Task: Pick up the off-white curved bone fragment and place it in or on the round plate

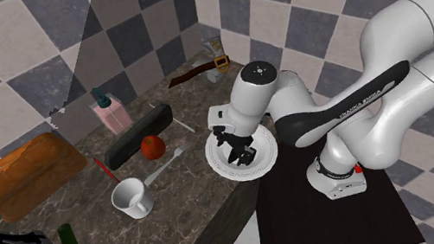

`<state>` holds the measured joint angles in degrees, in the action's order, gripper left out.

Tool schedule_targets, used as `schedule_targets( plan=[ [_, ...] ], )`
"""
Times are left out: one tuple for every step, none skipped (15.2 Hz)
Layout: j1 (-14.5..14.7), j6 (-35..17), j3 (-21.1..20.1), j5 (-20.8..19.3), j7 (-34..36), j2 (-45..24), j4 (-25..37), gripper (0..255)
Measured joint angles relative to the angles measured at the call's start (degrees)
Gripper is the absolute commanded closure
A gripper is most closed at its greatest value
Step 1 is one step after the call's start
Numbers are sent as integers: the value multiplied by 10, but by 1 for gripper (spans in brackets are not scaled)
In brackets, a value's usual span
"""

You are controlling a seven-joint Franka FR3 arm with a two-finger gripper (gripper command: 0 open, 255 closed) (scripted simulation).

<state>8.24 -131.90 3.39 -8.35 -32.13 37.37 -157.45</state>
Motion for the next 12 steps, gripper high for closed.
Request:
schedule_targets(
  plan=[
    [0,0,0,0,0,0,0,0],
    [0,0,0,0,0,0,0,0],
    [1,12,-1,1,0,7,5,0],
    [2,29,-3,3,0,17,13,0],
    [3,50,-4,5,-2,28,24,0],
    [4,71,-5,7,-3,37,35,0],
    [5,80,-7,8,-2,42,38,0],
    [6,85,-7,9,-2,45,40,0],
    [5,87,-7,9,-3,47,41,0],
    [6,89,-7,9,-3,48,41,0],
    [6,90,-7,9,-3,48,42,0],
    [6,90,-7,9,-3,48,42,0]
  ],
)
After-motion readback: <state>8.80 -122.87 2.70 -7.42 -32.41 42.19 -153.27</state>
